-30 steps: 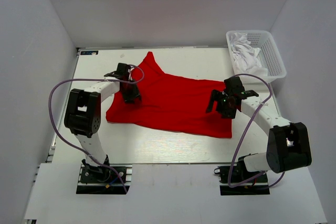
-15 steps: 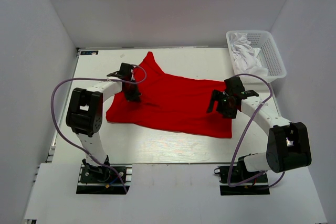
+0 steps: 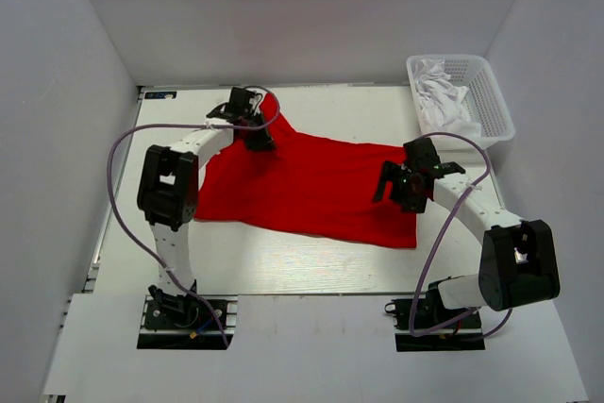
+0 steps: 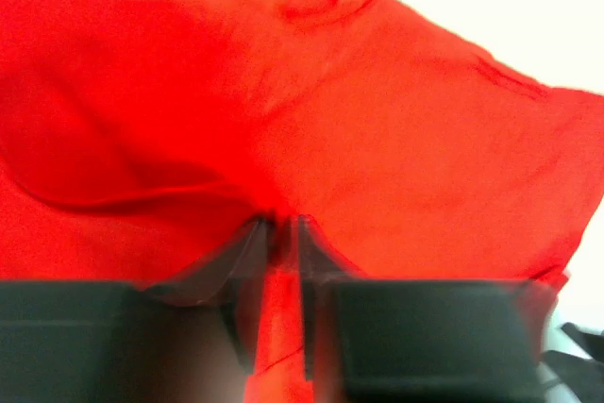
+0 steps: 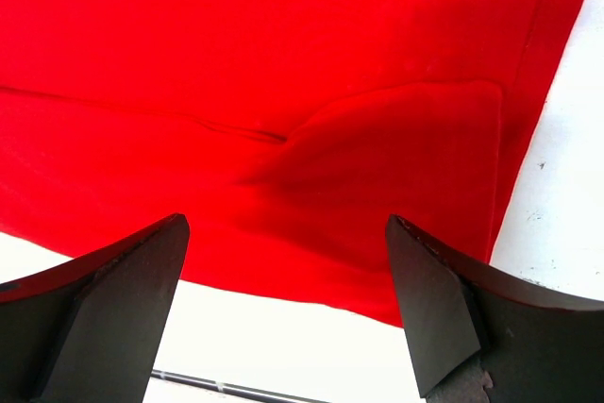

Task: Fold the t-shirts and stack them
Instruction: Fold the flattened tshirt in 1/3 of the way

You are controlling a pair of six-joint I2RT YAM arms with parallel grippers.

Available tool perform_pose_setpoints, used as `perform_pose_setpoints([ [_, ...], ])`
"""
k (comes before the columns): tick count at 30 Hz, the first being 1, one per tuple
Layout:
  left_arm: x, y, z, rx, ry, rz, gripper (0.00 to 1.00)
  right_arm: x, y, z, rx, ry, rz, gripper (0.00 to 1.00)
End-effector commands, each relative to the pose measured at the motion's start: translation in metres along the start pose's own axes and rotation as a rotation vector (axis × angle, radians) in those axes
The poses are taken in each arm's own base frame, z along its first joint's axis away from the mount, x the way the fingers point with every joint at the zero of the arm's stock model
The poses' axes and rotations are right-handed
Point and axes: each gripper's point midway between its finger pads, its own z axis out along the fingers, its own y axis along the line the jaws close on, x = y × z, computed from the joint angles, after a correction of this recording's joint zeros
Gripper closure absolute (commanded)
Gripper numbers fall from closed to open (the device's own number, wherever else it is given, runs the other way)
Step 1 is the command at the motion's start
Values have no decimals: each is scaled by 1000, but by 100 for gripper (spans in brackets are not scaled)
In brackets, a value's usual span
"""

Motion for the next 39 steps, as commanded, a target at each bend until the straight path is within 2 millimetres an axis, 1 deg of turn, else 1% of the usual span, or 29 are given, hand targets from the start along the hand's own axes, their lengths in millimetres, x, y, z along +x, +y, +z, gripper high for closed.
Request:
perform_pose_setpoints([
  [1, -10, -12, 9, 0, 15, 9, 64, -13, 3, -7, -1, -48, 9, 10],
  [2, -23, -18, 7, -1, -1, 26, 41, -15, 3, -8, 2, -53, 4, 10],
  [3, -18, -13, 9, -45, 17, 26, 1, -16, 3, -9, 2, -61, 2, 10],
  [4, -26, -16, 6, -50, -1, 29, 0, -18, 4, -11, 0, -69, 1, 10],
  [5, -27, -14, 6, -58, -6, 41, 0, -21, 4, -13, 1, -81, -3, 10],
  [7, -36, -18, -9, -63, -40, 61, 0, -21, 4, -15, 1, -88, -10, 10],
  [10, -38, -18, -23, -59, -86, 87, 0, -24, 6, -18, -7, -99, -18, 10],
  [11, -43, -25, -39, -39, -120, 93, 0, -22, 7, -19, -14, -99, -21, 10],
  [12, -36, -16, -41, -66, -122, 100, 0, -23, 7, -19, -16, -100, -23, 10],
  [14, -30, -7, -54, -97, -138, 98, 0, -20, 6, -20, -15, -98, -25, 10],
  [15, -23, 4, -64, -135, -158, 84, 0, -18, 6, -20, -16, -98, -27, 10],
  [17, -14, 14, -72, -161, -177, 83, 0, -19, 6, -22, -23, -108, -24, 10],
  [18, 2, 38, -71, -205, -149, 37, 0, -17, 6, -22, -31, -117, -26, 10],
  [19, 4, 41, -78, -213, -169, 25, 0, -15, 8, -23, -39, -113, -24, 10],
  [20, 9, 53, -79, -266, -174, 14, 0, -15, 9, -22, -48, -116, -22, 10],
  [21, 22, 65, -75, -299, -148, 12, 0, -8, 8, -19, -53, -96, -21, 10],
  [22, 30, 69, -76, -308, -134, -2, 0, -8, 10, -18, -67, -95, -15, 10],
  [23, 43, 80, -72, -335, -108, -16, 0, -4, 11, -15, -77, -84, -12, 10],
  [26, 55, 92, -69, -355, -88, -49, 0, 8, 7, -3, -67, -35, -11, 10],
  [27, 65, 100, -68, -384, -69, -58, 0, 11, 4, 1, -59, -14, -2, 10],
  [30, 83, 115, -66, -432, -41, -82, 0, 18, -3, 8, -33, 7, 1, 10],
  [31, 83, 120, -69, -445, -52, -103, 0, 23, -6, 11, -26, 12, 2, 10],
  [32, 95, 127, -69, -464, -26, -119, 0, 21, -6, 13, -25, 3, 1, 10],
  [33, 102, 131, -69, -477, -9, -128, 0, 21, -7, 14, -25, 5, 3, 10],
  [34, 105, 134, -72, -492, -8, -136, 0, 27, -9, 16, -21, 21, 2, 10],
  [35, 117, 143, -74, -520, 25, -153, 0, 28, -10, 18, -20, 26, 1, 10],
  [37, 128, 152, -80, -566, 40, -177, 0, 33, -13, 20, -11, 40, -1, 10],
  [38, 141, 159, -82, -591, 68, -201, 0, 35, -14, 21, -7, 45, -2, 10],
  [39, 152, 163, -89, -616, 100, -212, 0, 36, -16, 23, -4, 47, -11, 10],
])
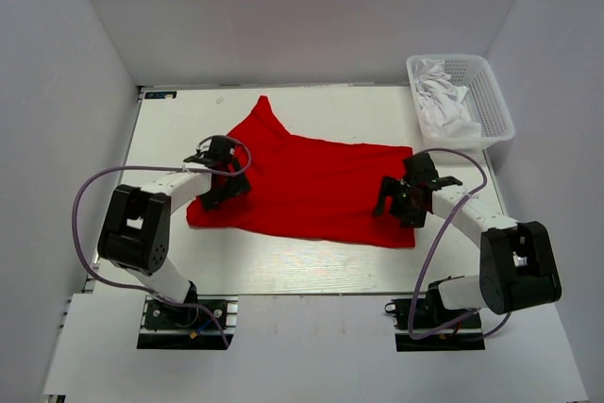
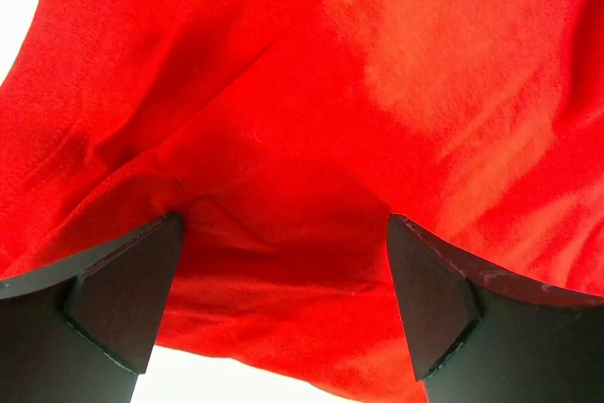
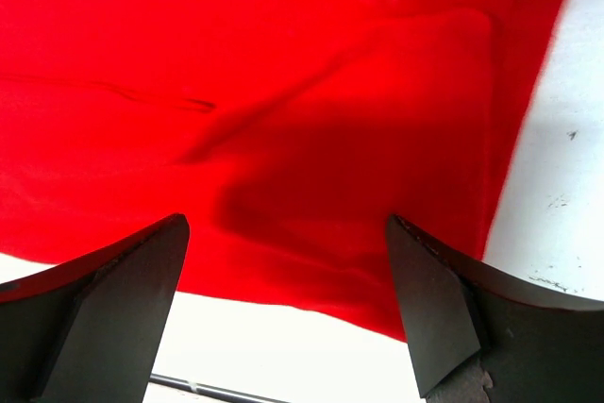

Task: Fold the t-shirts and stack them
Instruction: Fold the flattened tshirt in 1/3 of the way

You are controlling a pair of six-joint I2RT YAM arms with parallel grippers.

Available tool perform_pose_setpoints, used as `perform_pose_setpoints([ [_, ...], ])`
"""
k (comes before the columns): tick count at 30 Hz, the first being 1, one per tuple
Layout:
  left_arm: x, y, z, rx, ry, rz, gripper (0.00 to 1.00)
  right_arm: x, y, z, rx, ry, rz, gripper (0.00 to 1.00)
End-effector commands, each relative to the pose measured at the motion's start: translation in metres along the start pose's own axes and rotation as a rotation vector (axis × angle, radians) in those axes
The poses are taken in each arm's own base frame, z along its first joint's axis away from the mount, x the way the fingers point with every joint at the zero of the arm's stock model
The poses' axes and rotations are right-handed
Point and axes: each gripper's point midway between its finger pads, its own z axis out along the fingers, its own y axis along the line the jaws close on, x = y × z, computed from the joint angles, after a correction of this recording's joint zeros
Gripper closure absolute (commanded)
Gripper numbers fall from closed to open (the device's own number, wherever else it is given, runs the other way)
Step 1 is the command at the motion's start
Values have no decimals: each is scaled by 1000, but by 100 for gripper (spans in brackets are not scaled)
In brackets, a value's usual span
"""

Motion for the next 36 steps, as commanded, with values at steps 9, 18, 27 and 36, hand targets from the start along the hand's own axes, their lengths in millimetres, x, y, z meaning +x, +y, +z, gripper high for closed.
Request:
perform_pose_setpoints([
  [9, 125, 83, -50, -199, 320, -252, 0, 9, 9, 6, -65, 35, -78, 10],
  [18, -16, 25, -108, 17, -99, -217, 0, -52, 45, -24, -113, -139, -191, 10],
  [27, -173, -12, -64, -183, -258, -84, 0, -146, 81, -31, -83, -263, -171, 10],
  [36, -267, -39, 25, -125, -302, 12, 0, -214, 94, -5, 9, -266, -203, 10],
])
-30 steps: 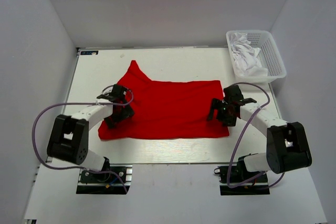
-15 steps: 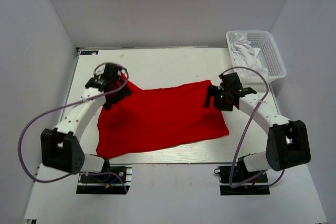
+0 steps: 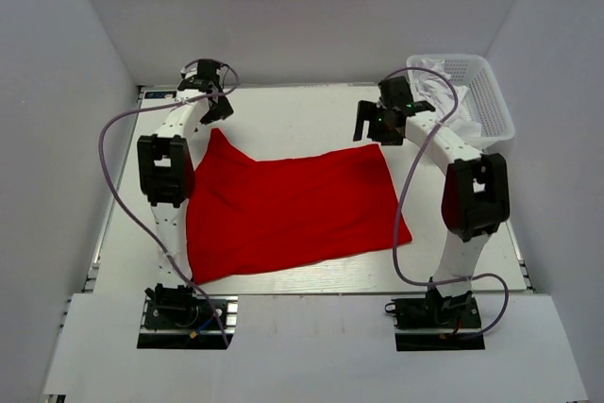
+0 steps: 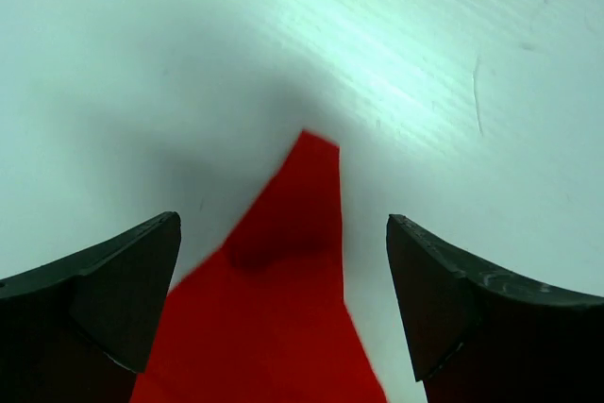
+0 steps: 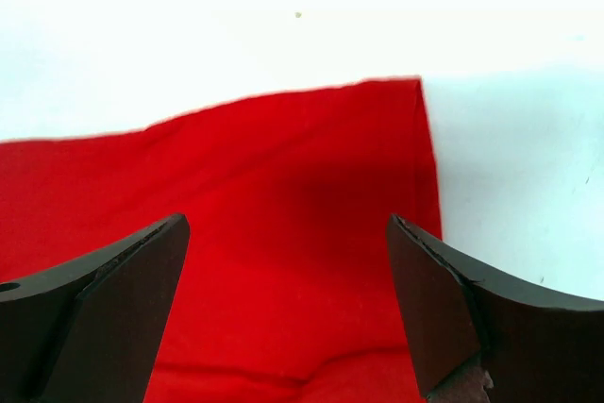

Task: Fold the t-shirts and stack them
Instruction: Grap the side of the flattened tshirt furthest away from the robot with both arms

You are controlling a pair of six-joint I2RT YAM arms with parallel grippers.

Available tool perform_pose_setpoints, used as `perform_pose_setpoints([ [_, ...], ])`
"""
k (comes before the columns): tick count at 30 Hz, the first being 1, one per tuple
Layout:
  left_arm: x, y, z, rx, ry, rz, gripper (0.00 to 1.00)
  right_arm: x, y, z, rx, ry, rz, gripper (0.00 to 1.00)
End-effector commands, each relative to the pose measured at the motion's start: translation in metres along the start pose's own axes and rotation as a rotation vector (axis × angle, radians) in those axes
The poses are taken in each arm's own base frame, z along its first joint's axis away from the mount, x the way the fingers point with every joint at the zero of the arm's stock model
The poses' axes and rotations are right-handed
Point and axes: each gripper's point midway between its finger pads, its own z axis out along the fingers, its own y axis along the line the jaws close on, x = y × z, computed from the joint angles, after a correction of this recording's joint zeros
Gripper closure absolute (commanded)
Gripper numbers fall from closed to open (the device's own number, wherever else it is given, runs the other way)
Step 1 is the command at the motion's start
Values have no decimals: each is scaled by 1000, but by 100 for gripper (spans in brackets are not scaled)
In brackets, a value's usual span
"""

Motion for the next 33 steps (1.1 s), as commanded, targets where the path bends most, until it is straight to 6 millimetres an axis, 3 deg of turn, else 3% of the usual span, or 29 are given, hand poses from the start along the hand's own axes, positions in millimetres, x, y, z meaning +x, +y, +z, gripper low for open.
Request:
perform_pose_setpoints([
  [1, -30, -15, 13, 46, -60, 62, 0, -24, -8, 1, 54, -27, -21, 10],
  [2, -34, -18, 10, 63, -66, 58, 0, -32, -7, 7, 49, -46, -24, 10],
  [3, -22, -21, 26, 63, -40, 83, 0, -27, -10, 9, 65, -21, -24, 10],
  [7, -6, -31, 38, 118, -3, 97, 22, -35, -13, 23, 75, -13, -18, 10],
  [9, 7, -27, 41, 120, 23, 105, 34, -36, -19, 33, 85, -2, -7, 10],
  [10, 3, -28, 36, 130, 4, 87, 37, -36, -18, 36, 79, 3, -7, 10],
  [11, 15, -25, 39, 130, 28, 94, 42, -36, -20, 38, 84, 6, 0, 10],
  [16, 16, -20, 41, 109, 18, 94, 67, -43, -26, 54, 92, 5, -4, 10],
  [17, 14, -22, 43, 112, 13, 92, 73, -45, -23, 54, 78, 0, -7, 10],
  [18, 17, -20, 47, 97, 23, 97, 91, -43, -23, 60, 70, 11, -23, 10],
  [19, 10, -23, 44, 104, 7, 91, 100, -43, -23, 65, 62, 17, -44, 10],
  [25, 15, -21, 46, 110, 16, 129, 100, -31, -31, 89, 89, 57, -26, 10],
  [30, 2, -23, 26, 154, -35, 129, 100, -30, -35, 99, 101, 56, -15, 10],
  [33, -7, -25, 15, 173, -56, 131, 100, -19, -37, 107, 101, 87, 2, 11],
])
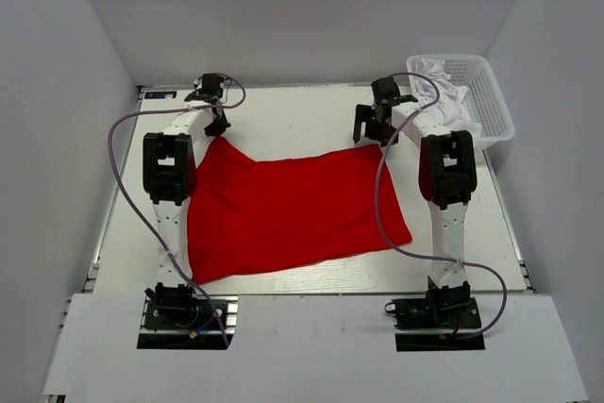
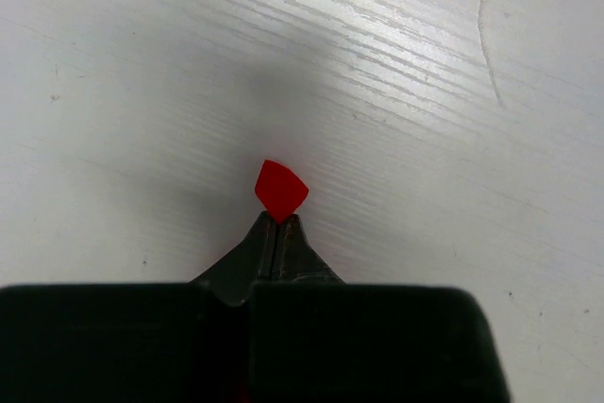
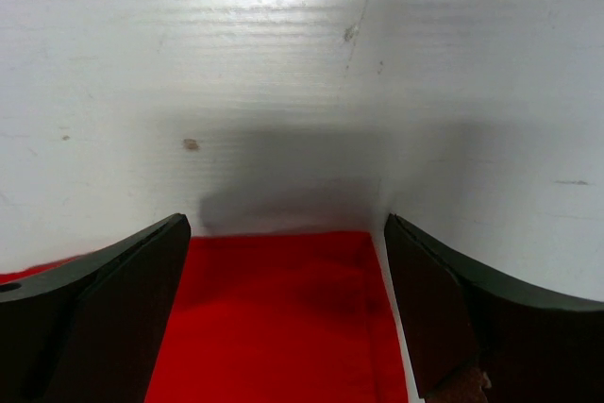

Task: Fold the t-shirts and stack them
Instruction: Grap the side of the flattened tshirt furthest away from the robot with both arms

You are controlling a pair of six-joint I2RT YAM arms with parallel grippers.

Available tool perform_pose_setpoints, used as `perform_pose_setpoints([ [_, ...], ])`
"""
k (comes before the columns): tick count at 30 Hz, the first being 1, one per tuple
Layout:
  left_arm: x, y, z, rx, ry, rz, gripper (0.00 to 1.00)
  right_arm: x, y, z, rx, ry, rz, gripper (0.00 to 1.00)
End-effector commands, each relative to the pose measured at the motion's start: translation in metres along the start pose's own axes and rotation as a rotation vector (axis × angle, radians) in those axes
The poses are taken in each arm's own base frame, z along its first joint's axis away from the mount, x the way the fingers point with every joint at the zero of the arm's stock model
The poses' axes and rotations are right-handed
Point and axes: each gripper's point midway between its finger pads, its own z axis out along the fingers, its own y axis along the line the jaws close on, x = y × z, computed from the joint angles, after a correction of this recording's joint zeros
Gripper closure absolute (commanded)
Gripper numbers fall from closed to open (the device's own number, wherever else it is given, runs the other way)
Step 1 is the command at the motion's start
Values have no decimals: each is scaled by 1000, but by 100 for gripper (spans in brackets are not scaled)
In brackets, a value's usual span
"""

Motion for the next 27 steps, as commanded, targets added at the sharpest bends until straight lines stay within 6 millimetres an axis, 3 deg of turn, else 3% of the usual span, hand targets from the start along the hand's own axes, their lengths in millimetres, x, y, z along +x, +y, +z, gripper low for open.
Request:
perform_pose_setpoints([
  [1, -40, -8, -48, 72, -107, -4, 100, -12, 4, 1, -17, -32, 16, 11],
  [5, -48, -18, -66, 127, -139, 23, 100, -9, 9, 5, -44, -35, 6, 22],
  [7, -50, -25, -74, 152, -153, 37, 100, -12, 11, 6, -54, -42, -8, 40],
  [9, -51, -22, -83, 154, -162, 45, 100, -13, 11, 6, -52, -47, -11, 75],
  [11, -47, -22, -88, 167, -155, 48, 100, -16, 11, 4, -50, -57, -16, 85],
  [12, -47, -21, -91, 168, -156, 47, 100, -19, 10, 2, -50, -65, -16, 99],
  [13, -50, -21, -103, 187, -170, 44, 100, -19, 11, -2, -55, -66, -24, 100],
  [16, -32, -13, -112, 189, -140, 42, 100, -19, 13, -12, -67, -91, -43, 100],
  [18, -25, -11, -133, 213, -158, 33, 100, -11, 20, -22, -107, -98, -53, 100],
  [20, -11, -5, -141, 223, -153, 34, 100, -19, 20, -29, -116, -148, -52, 100],
  [21, -16, -3, -160, 247, -188, 18, 100, -10, 17, -35, -106, -144, -55, 100],
  [24, 0, -2, -170, 290, -187, 11, 100, -14, 5, -38, -45, -183, -58, 100],
  [25, 7, -3, -176, 323, -184, 14, 100, -17, 5, -41, -38, -188, -54, 78],
  [27, 11, -5, -179, 348, -180, 7, 100, -17, -5, -37, 6, -181, -47, 49],
])
